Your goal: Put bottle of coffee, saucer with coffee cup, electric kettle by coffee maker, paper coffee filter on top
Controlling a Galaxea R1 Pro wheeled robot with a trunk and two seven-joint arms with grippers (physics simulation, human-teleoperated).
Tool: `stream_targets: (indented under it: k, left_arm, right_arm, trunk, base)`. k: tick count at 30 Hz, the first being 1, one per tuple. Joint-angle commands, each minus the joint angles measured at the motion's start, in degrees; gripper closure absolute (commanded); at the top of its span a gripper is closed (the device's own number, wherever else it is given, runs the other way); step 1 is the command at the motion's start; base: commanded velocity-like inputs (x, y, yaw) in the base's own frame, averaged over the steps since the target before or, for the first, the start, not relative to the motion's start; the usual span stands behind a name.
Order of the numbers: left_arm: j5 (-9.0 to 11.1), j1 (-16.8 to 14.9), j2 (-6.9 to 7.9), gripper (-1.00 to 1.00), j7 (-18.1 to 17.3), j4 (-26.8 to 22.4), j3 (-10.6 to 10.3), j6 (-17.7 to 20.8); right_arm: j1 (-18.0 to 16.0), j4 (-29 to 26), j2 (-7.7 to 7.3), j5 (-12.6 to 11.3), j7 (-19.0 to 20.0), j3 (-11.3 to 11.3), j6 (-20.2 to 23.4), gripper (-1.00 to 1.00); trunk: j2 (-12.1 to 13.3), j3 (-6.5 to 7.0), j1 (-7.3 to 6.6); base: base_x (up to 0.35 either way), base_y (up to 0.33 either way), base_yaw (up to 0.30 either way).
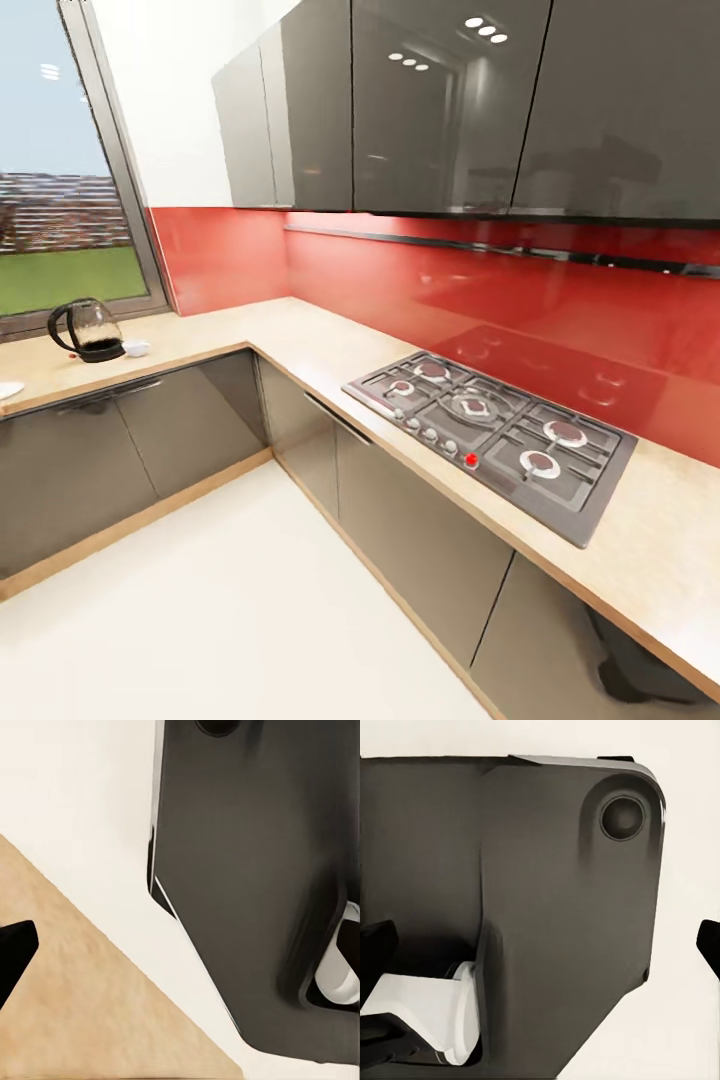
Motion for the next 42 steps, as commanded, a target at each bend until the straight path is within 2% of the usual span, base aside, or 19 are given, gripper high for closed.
stream_targets:
  k: [1, 34, 39, 42]
  left_arm:
    - [0.36, 0.00, -0.01, -1.00, -0.01, -0.02, 0.23, -0.10]
    - [0.36, 0.08, 0.14, -1.00, -0.06, -0.02, 0.23, -0.27]
    - [0.29, 0.09, 0.24, -1.00, -0.03, 0.05, 0.23, -4.06]
    - [0.28, 0.09, 0.17, -1.00, 0.00, 0.10, 0.23, -4.90]
  right_arm:
    - [-0.03, 0.05, -0.01, 0.03, 0.01, 0.00, -0.20, -1.00]
    - [-0.04, 0.05, -0.01, 0.03, -0.17, 0.00, -0.20, -1.00]
    - [-0.03, 0.05, 0.01, 0.03, -0.17, 0.00, -0.20, -1.00]
    - [-0.03, 0.05, 0.01, 0.03, -0.17, 0.00, -0.20, -1.00]
  trunk:
    - [0.37, 0.09, -0.22]
    - [13.61, 4.77, -7.47]
    - [15.61, 5.48, -8.57]
    - [16.82, 5.91, -9.23]
  base:
    - [0.000, 0.000, 0.266]
    - [0.000, 0.000, 0.266]
    - [0.000, 0.000, 0.266]
    - [0.000, 0.000, 0.266]
